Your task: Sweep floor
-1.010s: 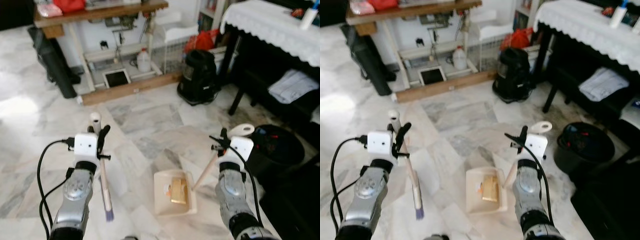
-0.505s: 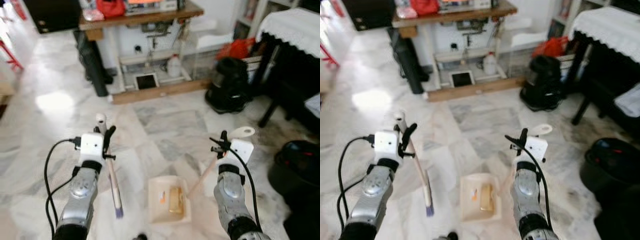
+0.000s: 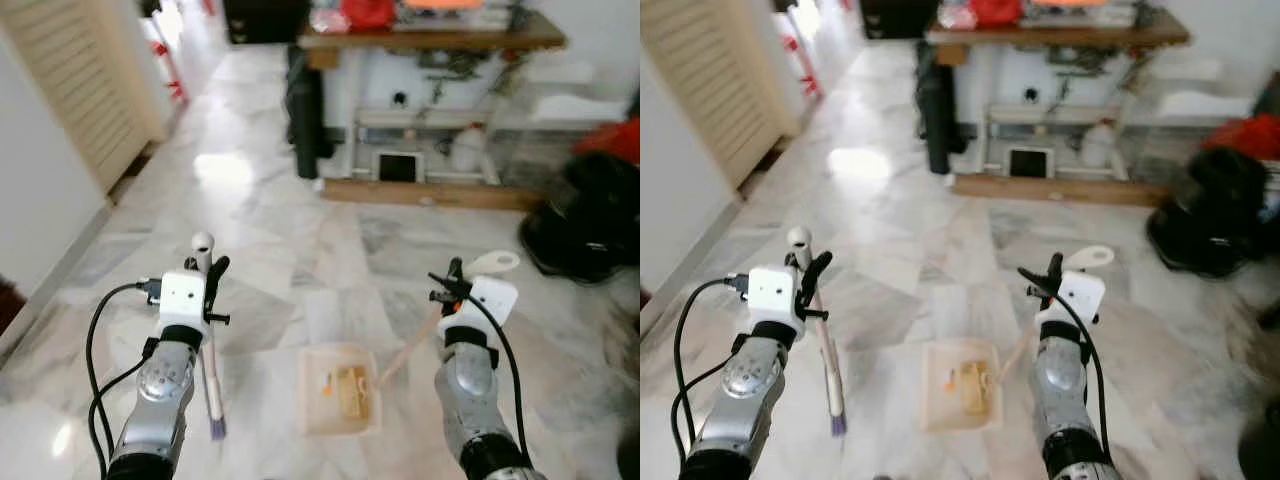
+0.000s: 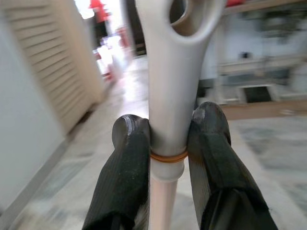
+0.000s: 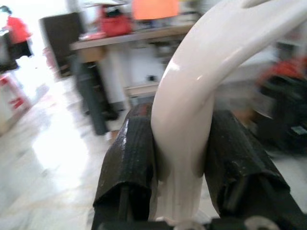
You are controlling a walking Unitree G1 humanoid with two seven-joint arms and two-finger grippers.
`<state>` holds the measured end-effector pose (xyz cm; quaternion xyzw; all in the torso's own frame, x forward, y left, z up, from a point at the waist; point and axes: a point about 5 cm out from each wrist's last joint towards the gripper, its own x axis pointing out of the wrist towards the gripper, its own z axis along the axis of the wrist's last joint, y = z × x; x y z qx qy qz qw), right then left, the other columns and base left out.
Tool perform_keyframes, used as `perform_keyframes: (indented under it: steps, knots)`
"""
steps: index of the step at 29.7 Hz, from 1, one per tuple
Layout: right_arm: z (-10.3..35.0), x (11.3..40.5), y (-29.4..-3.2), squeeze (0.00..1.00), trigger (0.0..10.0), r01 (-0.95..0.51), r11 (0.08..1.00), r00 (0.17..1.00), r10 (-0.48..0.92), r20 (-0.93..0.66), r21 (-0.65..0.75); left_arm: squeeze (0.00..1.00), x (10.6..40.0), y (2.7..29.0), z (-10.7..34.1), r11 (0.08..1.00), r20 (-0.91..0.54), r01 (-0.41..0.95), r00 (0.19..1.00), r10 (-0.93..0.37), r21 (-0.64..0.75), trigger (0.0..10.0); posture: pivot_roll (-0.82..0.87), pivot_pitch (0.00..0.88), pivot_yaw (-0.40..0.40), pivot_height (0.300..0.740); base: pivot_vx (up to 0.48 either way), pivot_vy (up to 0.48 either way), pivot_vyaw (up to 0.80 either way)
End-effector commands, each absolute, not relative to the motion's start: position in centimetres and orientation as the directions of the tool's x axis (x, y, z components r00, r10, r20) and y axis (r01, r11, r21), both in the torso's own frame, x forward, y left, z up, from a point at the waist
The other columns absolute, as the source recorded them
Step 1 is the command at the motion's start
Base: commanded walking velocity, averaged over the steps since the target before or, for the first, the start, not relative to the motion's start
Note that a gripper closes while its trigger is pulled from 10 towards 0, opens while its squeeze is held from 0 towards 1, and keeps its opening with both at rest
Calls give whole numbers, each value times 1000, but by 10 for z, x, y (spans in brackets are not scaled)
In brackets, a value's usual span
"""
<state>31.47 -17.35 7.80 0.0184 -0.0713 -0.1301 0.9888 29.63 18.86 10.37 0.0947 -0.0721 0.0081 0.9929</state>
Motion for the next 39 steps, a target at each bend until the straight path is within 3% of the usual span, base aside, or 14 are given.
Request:
perform_keyframes:
  steps: [1,39]
  knots:
    - [91,320,-167,0,10000,232,970,951,-242,190,77,0,296,190,113,978,191,-48,982,9,201,10000,96,0,-1,740,0,0,781]
    - [92,318,-168,0,10000,207,974,962,-219,162,87,0,282,195,103,980,146,-88,987,62,179,10000,99,32,-19,740,0,0,737]
